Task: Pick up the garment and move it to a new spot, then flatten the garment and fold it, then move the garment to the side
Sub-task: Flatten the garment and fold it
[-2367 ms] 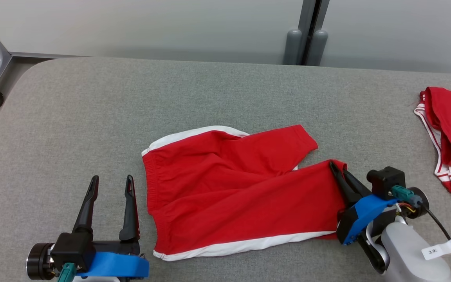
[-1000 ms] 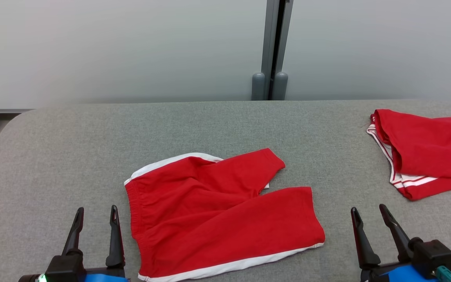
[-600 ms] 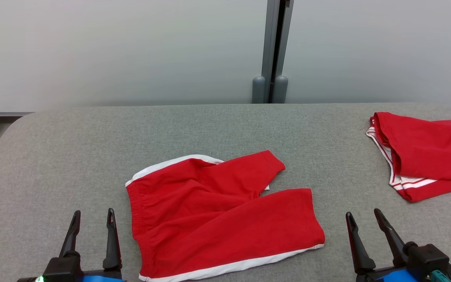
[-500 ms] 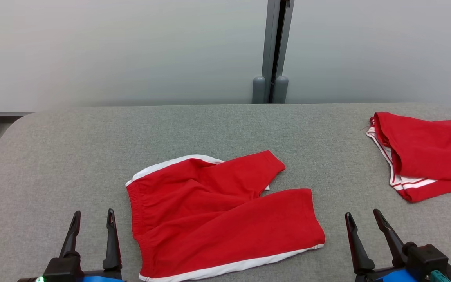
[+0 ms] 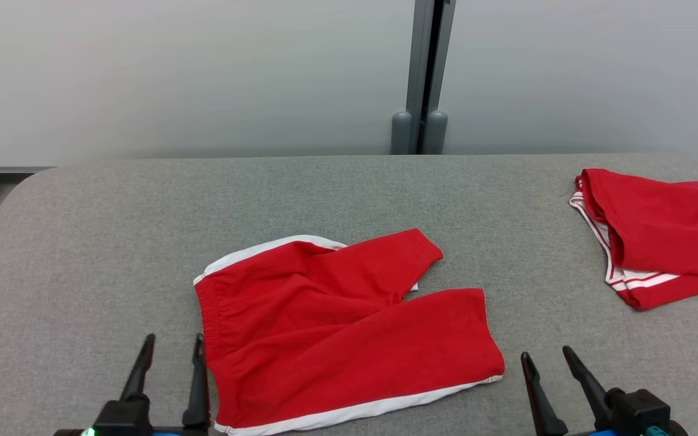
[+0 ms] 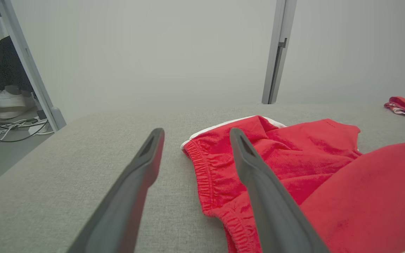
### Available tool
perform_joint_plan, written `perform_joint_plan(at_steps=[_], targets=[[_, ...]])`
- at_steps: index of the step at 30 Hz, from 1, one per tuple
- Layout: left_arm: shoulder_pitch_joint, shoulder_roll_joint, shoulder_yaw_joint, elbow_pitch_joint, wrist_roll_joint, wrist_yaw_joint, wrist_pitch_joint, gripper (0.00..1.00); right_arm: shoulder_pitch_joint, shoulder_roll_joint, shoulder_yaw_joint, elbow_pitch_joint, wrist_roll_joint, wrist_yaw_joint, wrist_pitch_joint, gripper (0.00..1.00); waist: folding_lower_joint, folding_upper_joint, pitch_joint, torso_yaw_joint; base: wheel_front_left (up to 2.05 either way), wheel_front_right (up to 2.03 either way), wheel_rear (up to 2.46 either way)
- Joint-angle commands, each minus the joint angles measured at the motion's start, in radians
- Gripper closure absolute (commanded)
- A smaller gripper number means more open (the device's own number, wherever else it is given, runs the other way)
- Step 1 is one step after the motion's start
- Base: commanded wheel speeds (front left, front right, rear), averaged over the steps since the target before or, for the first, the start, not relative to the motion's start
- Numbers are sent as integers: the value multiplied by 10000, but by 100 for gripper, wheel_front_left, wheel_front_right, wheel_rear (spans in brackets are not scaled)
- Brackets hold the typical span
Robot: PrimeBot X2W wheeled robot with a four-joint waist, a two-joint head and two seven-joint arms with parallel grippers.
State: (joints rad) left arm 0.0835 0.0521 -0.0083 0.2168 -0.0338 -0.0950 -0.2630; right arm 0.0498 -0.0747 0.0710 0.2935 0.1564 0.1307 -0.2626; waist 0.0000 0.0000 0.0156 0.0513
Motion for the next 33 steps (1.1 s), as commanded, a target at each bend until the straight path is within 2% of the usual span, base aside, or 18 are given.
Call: perform_joint_plan(at_steps=[1, 17, 26, 33], targets=[[34, 22, -104, 105, 73, -53, -20, 0, -51, -112, 78, 149, 41, 2, -26, 0, 0, 0, 26, 14, 0, 0, 0], [62, 251, -1416, 1907, 41, -333, -22, 0, -1617, -1118, 2190, 2776, 700, 2, -26, 0, 0, 0, 564, 125, 0, 0, 0], [-172, 329, -1640, 2504, -153, -372, -22, 0, -2308, -1481, 3289, 3473, 1192, 2, -26, 0, 0, 0, 774, 262, 0, 0, 0], [-427, 410, -1821, 2797, -232, -378, -22, 0, -2635, -1758, 3975, 3499, 1625, 2, -26, 0, 0, 0, 880, 306, 0, 0, 0]])
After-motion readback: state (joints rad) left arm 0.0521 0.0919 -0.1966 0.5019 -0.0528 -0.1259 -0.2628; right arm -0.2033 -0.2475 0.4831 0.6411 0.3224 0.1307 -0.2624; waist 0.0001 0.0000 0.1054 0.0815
